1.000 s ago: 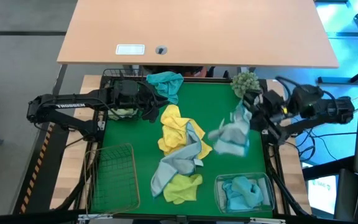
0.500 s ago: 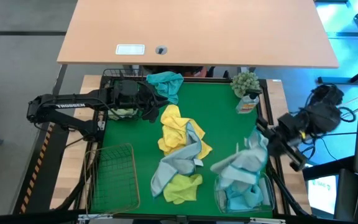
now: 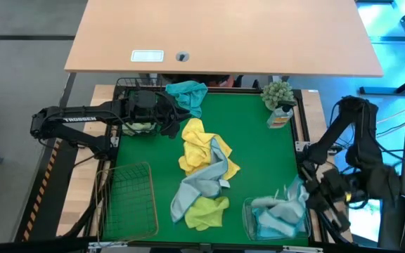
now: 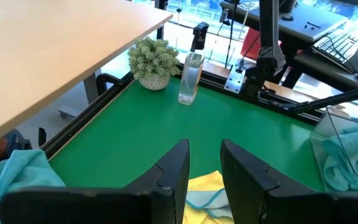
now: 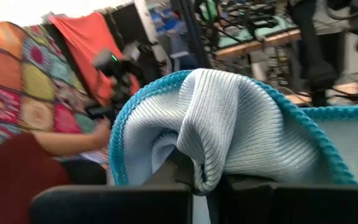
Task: Sort microfiber towel by color & place in baskets
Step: Put the top light blue microfiber cloth into the transparent bin
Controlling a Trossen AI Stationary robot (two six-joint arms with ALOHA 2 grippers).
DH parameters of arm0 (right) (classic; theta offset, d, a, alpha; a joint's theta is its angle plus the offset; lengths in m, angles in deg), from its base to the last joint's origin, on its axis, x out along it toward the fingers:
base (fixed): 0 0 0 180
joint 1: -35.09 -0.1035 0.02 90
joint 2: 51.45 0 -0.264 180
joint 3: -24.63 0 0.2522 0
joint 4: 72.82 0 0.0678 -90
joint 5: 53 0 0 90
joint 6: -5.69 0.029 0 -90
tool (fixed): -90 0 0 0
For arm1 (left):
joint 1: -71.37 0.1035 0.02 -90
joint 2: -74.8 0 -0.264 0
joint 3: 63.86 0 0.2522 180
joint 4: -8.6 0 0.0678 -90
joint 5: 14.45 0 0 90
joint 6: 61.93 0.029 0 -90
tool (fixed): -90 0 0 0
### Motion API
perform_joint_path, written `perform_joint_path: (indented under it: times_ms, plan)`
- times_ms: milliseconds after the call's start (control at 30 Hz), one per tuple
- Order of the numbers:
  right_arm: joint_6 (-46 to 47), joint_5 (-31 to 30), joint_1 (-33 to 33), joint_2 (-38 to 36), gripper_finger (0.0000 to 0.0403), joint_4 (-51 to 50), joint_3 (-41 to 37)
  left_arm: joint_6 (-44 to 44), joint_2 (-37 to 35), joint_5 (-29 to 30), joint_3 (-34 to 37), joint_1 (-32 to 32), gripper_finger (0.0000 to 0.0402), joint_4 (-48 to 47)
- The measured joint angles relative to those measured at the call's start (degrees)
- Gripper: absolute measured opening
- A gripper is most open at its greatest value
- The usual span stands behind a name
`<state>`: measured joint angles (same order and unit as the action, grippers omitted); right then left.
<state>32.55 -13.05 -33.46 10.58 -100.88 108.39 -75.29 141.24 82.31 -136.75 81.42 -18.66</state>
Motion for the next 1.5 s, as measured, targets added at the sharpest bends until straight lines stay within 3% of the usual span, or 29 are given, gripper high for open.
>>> perform_joint_path:
  times_ms: [233,633,967,1500]
  plan:
    - [6.29,-4.91,-2.0,4.41,0.0009,-9.5,0.0,-0.05,0.0,0.0,0.0,-0.02,0.0086,0.01]
    - [31.15,-7.09,-1.96,9.88,0.0013,-30.96,0.0,-0.03,0.0,0.0,0.0,-0.02,0.0086,0.02]
    - [43.33,-0.43,-1.93,15.32,0.0015,-44.72,0.0,-0.01,0.0,0.0,0.0,-0.02,0.0086,0.02]
    - [43.88,11.93,-1.93,25.36,0.0021,-44.6,0.0,0.01,0.0,0.0,0.0,-0.02,0.0086,0.02]
